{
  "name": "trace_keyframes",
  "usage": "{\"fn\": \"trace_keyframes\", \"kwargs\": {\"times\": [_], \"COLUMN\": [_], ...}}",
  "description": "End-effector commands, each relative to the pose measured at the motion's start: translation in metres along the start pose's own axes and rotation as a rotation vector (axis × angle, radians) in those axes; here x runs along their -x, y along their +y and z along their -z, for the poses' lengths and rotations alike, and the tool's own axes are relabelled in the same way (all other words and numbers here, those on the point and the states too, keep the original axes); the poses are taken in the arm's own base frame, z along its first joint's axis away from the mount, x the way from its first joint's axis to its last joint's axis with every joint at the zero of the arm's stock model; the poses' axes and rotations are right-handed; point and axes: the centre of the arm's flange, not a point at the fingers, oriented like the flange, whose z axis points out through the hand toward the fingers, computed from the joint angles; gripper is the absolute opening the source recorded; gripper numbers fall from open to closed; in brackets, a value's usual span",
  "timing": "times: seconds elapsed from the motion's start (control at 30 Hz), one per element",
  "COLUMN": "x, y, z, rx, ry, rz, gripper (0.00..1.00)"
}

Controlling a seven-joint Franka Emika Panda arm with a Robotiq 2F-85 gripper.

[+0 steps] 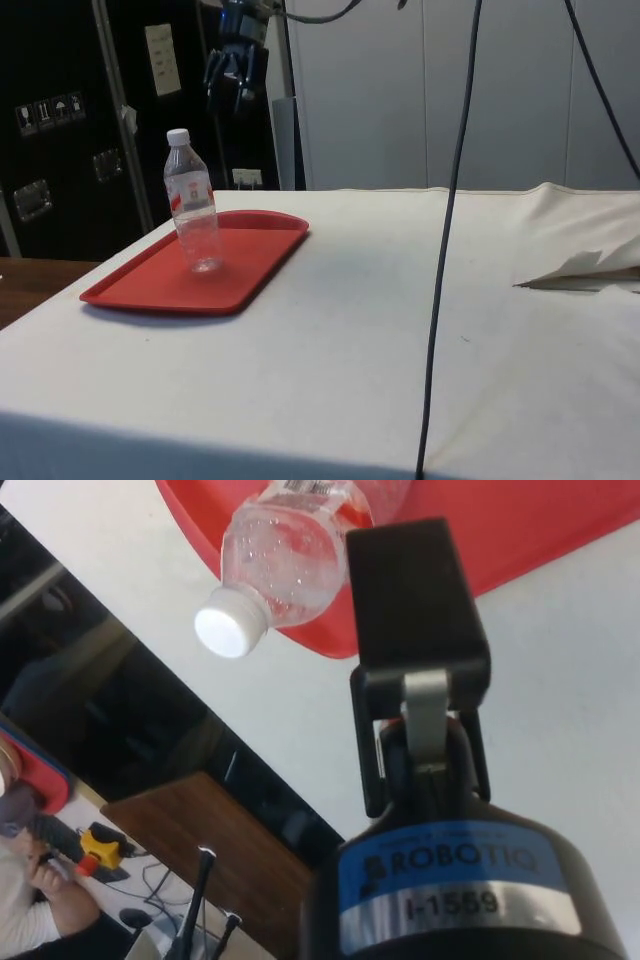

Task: Place the bottle upright on the tray.

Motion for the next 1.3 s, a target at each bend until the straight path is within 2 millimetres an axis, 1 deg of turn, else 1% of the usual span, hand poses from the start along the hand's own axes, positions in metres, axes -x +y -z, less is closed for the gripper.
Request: {"fn": "trace_keyframes", "kwargs": {"times": [0.0,0.17,0.4,0.43,0.47,0.7,0.73,1.07,1.1,1.27], "x": [0.000,-0.002,-0.006,-0.006,-0.007,-0.012,-0.011,-0.019,-0.018,-0.024], "y": [0.000,0.000,0.001,0.001,0.001,0.002,0.002,0.003,0.002,0.002], "z": [0.003,0.009,0.016,0.015,0.017,0.023,0.023,0.029,0.029,0.031], "rx": [-0.010,-0.017,-0.030,-0.027,-0.033,-0.037,-0.032,-0.037,-0.032,-0.035], "ry": [-0.017,-0.013,-0.053,-0.035,-0.062,-0.095,-0.080,-0.146,-0.127,-0.177], "rz": [-0.006,-0.002,0.007,0.009,0.011,0.028,0.031,0.050,0.051,0.062], "gripper": [1.00,1.00,1.00,1.00,1.00,1.00,1.00,1.00,1.00,1.00]}}
